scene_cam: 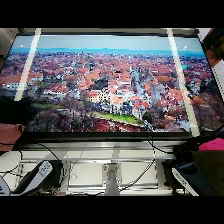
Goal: Fold the clothes and pants, and hang the long-sleeved shirts on hangers.
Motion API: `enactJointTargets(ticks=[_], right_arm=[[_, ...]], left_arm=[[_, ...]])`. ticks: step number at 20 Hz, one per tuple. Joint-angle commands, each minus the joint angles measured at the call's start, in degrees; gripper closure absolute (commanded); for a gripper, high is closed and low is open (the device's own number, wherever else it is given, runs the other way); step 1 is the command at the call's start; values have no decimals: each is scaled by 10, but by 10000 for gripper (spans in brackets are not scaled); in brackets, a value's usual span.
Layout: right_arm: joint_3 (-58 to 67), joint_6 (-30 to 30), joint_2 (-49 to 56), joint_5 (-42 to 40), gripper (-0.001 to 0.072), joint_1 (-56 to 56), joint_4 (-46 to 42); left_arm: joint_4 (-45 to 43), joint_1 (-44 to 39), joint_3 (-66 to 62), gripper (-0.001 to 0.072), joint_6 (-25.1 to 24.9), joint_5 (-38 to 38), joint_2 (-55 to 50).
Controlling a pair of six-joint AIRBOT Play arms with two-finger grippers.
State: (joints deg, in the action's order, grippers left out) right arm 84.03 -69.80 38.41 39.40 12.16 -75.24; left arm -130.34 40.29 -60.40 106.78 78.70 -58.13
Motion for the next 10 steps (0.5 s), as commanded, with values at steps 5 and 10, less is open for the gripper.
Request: enactJointTargets(ticks=[5, 10], right_arm=[[0, 0, 0, 0, 703, 0, 0], [0, 0, 0, 0, 703, 0, 0]], left_arm=[[87, 17, 0, 25, 14, -55, -60], [70, 17, 0, 26, 6, -93, -92]])
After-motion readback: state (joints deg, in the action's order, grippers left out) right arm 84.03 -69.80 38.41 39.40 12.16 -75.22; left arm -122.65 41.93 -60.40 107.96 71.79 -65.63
